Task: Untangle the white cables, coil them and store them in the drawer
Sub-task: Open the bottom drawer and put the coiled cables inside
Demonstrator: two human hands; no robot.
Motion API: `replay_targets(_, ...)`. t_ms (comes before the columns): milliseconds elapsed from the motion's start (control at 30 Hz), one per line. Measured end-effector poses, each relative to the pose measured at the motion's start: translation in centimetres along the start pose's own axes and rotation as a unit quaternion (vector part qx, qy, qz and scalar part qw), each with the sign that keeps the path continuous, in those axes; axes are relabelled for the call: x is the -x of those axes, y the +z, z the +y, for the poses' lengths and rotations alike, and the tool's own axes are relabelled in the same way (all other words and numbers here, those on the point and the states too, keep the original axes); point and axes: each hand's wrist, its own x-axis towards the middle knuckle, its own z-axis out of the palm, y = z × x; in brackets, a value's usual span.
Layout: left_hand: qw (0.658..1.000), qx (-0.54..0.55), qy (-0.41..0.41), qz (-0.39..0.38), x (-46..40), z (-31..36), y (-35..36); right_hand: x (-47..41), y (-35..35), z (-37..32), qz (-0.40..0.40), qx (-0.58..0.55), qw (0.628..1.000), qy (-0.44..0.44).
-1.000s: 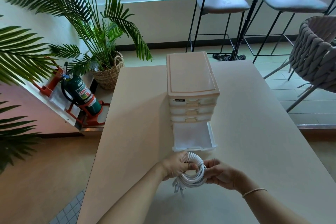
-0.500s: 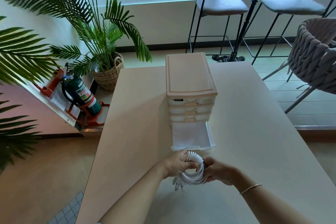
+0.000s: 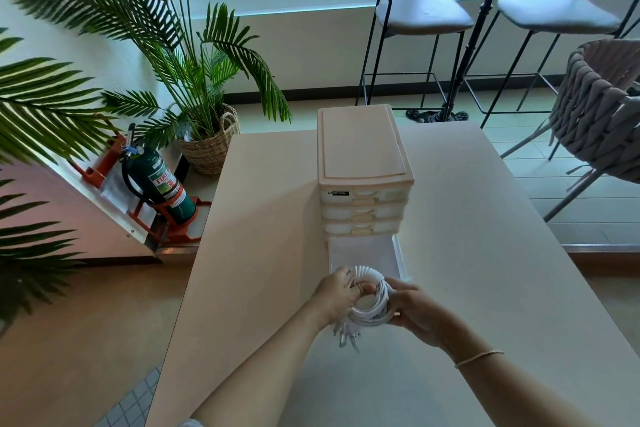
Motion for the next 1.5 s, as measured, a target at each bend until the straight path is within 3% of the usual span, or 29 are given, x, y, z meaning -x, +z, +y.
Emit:
replay_targets(133,0.996,-0.033,0.002,0.087,-0.7,1.3,0.6,-0.6,0.0,-1.0,0.062,-0.071,0.995,-0.01)
replay_targets(433,0.991,-0.01,0.001,0.134,-1.6,2.5,0.9,-0.9,0.3,-3.0,0.075,-0.037,0.996,-0.023)
replay_targets(600,0.987,0.007,-0.019,0.158,-2.2,3.1,0.7,-2.4,-0.2,-3.8,0.096,-0.034,0.995,0.011)
replay_targets(867,0.968,0.155,-0.174,0.096,-5.9,4.3,-0.3,-4.9,-0.6,-6.5,0.126,-0.096,0.983,0.093)
replay_targets(1033,0.946,0.256,-0.195,0.04,-7.0,4.3,-0.6,-6.7,-1.1,-7.0,0.124,-0.093,0.979,0.131)
replay_targets(1267,0.934,0.281,-0.218,-0.023,-7.8,3.3,-1.0,-7.2,-1.7,-6.7,0.119,-0.09,0.972,0.18)
replay_targets(1500,0.927,0.308,-0.215,0.006,-8.0,2.8,-1.0,-8.3,-0.8,-6.3,0.169,-0.141,0.964,0.151)
